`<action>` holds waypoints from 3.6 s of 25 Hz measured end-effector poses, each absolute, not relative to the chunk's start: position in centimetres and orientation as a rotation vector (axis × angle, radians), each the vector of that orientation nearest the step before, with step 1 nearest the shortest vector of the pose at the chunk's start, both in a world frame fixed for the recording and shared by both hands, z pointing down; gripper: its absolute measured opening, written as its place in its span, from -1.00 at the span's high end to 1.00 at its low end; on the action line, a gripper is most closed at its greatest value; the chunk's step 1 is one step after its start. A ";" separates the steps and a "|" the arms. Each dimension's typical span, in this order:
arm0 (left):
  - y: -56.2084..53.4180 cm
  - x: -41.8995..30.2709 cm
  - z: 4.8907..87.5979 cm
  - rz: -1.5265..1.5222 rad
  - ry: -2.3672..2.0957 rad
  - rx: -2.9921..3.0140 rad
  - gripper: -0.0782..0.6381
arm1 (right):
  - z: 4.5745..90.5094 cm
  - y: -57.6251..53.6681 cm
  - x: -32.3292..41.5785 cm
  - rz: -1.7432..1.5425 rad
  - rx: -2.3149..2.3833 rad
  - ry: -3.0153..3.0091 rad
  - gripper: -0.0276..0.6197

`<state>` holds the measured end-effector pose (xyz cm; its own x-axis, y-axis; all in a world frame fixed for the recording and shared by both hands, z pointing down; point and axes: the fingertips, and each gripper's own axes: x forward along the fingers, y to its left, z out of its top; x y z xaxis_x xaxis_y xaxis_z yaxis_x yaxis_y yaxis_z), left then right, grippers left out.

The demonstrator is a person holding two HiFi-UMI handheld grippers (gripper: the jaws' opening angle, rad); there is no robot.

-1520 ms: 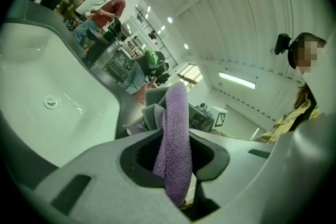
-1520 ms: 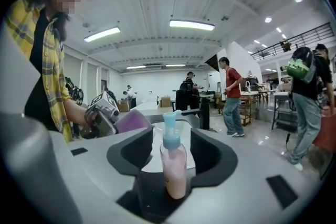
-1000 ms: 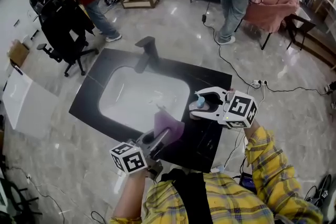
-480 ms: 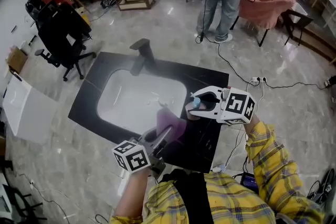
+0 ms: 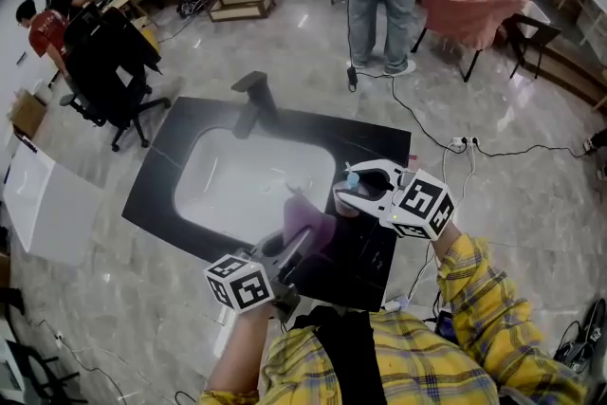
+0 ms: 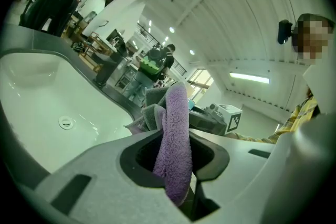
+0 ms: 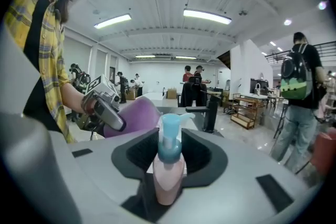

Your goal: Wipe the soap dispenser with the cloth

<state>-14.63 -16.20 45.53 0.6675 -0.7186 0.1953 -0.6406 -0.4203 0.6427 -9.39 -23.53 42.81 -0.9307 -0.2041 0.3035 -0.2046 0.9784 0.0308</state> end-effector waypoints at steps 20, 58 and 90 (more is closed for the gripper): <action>-15.4 -14.2 45.7 -0.113 -1.016 2.201 0.56 | 42.9 -25.8 -8.1 0.152 1.288 -2.627 0.55; -16.2 -5.3 45.8 0.617 -0.895 2.670 0.56 | 40.9 -20.7 3.0 0.400 1.696 -2.728 0.37; -14.8 -5.0 52.4 0.794 -0.614 2.346 0.56 | 43.6 -19.6 3.4 0.509 1.619 -2.697 0.39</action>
